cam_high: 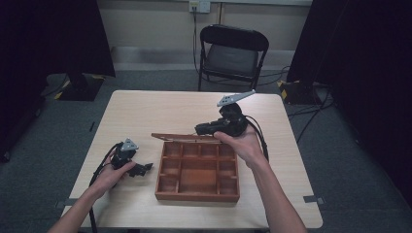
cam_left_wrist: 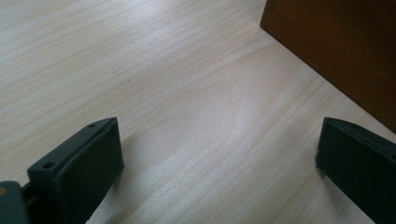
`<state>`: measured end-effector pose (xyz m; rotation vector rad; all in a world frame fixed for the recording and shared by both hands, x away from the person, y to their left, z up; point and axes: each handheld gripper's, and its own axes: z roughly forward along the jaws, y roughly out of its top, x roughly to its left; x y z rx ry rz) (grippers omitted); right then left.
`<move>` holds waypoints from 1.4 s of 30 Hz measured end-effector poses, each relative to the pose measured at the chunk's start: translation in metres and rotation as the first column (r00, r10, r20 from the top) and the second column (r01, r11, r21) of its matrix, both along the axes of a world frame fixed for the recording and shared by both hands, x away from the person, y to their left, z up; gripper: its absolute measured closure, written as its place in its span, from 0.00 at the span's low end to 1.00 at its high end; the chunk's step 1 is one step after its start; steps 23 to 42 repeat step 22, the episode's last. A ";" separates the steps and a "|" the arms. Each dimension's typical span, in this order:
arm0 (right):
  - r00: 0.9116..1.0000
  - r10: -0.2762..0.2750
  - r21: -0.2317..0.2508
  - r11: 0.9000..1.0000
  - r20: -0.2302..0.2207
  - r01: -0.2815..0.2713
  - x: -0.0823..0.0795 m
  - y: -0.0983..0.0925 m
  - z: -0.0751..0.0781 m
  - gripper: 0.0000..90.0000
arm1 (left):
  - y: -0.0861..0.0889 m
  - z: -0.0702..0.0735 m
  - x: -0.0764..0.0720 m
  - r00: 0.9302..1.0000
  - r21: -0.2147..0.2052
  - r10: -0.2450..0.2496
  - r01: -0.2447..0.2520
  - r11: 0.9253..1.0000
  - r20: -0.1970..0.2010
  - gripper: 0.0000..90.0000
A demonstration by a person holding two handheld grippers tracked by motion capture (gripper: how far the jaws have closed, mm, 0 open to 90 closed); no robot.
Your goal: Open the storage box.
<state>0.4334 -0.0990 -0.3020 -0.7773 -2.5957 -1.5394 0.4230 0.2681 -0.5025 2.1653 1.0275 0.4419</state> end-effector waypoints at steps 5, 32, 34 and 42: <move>1.000 0.001 0.000 1.000 0.000 -0.001 0.000 0.000 0.000 0.93 | 0.000 0.000 0.000 1.000 0.000 0.000 0.000 1.000 0.000 0.00; 1.000 0.000 -0.002 1.000 0.004 0.000 0.000 0.000 0.000 0.93 | 0.000 0.000 0.000 1.000 0.000 0.000 0.000 1.000 0.000 0.00; 1.000 0.000 -0.002 1.000 0.004 0.000 0.000 0.000 0.000 0.93 | 0.000 0.000 0.000 1.000 0.000 0.000 0.000 1.000 0.000 0.00; 1.000 0.000 -0.002 1.000 0.004 0.000 0.000 0.000 0.000 0.93 | 0.000 0.000 0.000 1.000 0.000 0.000 0.000 1.000 0.000 0.00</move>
